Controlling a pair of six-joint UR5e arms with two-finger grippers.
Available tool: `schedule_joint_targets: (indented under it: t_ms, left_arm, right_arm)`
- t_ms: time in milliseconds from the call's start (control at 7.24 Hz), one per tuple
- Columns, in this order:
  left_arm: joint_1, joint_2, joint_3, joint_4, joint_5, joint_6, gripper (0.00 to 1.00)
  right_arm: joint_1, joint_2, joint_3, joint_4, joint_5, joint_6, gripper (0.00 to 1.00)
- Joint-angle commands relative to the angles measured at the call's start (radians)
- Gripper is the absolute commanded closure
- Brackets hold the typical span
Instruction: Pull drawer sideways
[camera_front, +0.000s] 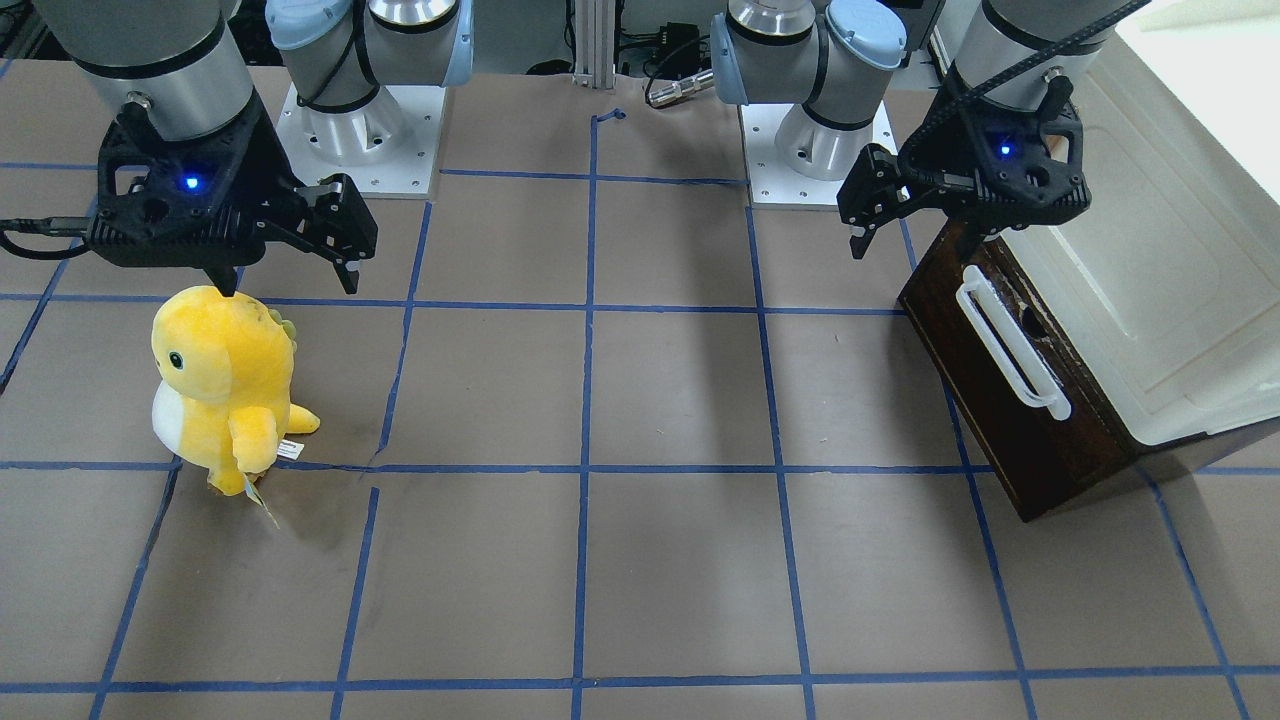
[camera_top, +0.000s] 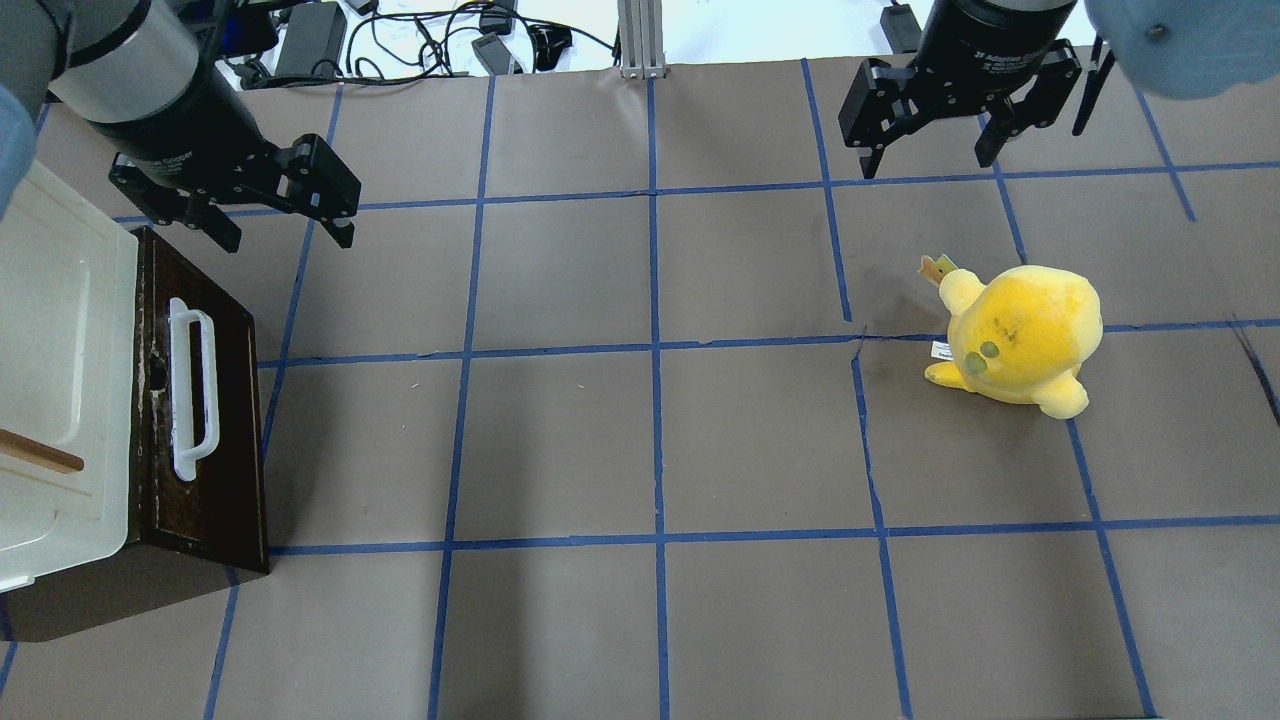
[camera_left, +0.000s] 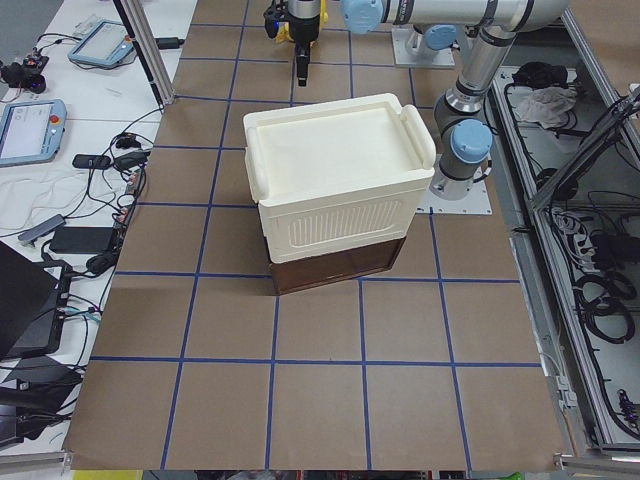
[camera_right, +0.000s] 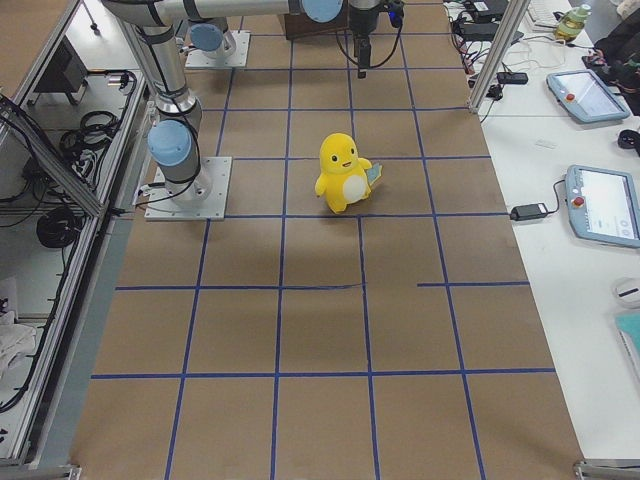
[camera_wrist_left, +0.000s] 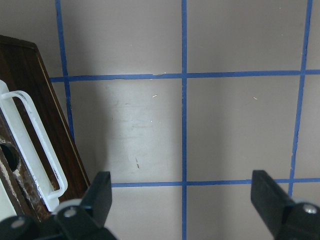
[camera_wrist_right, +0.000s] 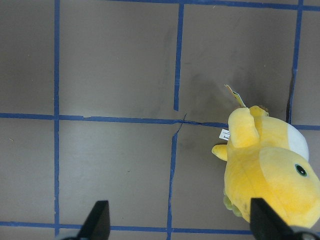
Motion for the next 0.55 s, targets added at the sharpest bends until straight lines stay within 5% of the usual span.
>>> schedule_joint_targets:
  t_ms: [0,414]
  left_arm:
    - [0.001,-0.008,0.001,0.048,-0.009,-0.001,0.00]
    - [-0.004,-0.007,-0.017,0.063,0.015,-0.001,0.00]
  right_arm:
    - [0.000,0.000,0.000,0.000,0.000,-0.002,0.00]
    - [0.000,0.000,0.000,0.000,-0.001,0.000,0.00]
